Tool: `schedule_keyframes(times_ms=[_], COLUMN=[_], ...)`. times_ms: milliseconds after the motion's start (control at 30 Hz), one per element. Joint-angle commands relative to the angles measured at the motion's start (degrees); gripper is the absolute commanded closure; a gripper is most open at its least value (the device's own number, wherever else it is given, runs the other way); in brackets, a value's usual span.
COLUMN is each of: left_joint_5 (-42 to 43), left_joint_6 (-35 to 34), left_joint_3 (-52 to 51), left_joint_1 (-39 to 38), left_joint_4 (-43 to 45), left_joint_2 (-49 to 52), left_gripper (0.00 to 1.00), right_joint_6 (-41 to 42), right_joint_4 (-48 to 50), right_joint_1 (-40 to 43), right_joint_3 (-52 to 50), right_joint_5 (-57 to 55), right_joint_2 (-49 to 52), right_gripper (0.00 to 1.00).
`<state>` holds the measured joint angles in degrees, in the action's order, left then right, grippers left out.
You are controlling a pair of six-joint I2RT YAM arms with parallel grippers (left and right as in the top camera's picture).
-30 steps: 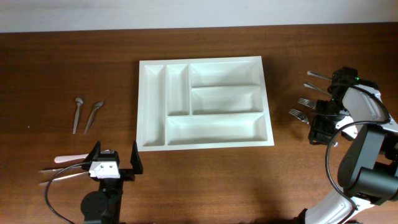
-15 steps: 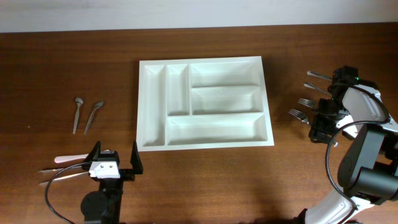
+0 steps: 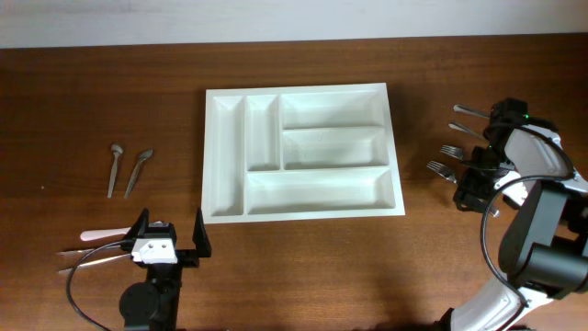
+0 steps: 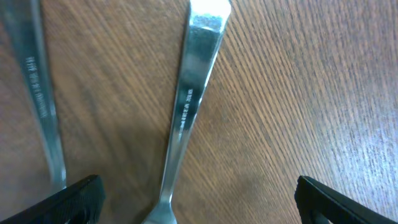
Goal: Pack container
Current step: 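Lower the right gripper and grasp a silver fork by its handle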
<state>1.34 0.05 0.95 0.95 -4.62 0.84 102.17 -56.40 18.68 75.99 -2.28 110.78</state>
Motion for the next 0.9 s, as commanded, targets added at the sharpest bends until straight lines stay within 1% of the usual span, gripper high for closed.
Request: schedule_keyframes(times_ms=[0,533,867], left_joint_5=[0.6,0.6,0.6], left_joint_6=[0.9,0.9,0.9], left_joint_3=[-0.4,-0.4,-0.4], left_joint_1=[0.3,0.3,0.3], left_joint_4=[0.1,0.1,0.1], left_joint_2=[-0.5,-0.5,-0.5], left_gripper=[0.01,0.01,0.01], right_joint_6=[1.9,1.9,1.6], right_joint_4=[0.3,1.8,1.6], right_joint_1=[0.2,0.0,0.0], right_joint_3=[0.0,-0.1,-0.1], right_joint_5=[0.6,-1.2,-1.1], right_joint_2=[2.5,4.4,7.5], right_gripper=[0.01,0.01,0.01])
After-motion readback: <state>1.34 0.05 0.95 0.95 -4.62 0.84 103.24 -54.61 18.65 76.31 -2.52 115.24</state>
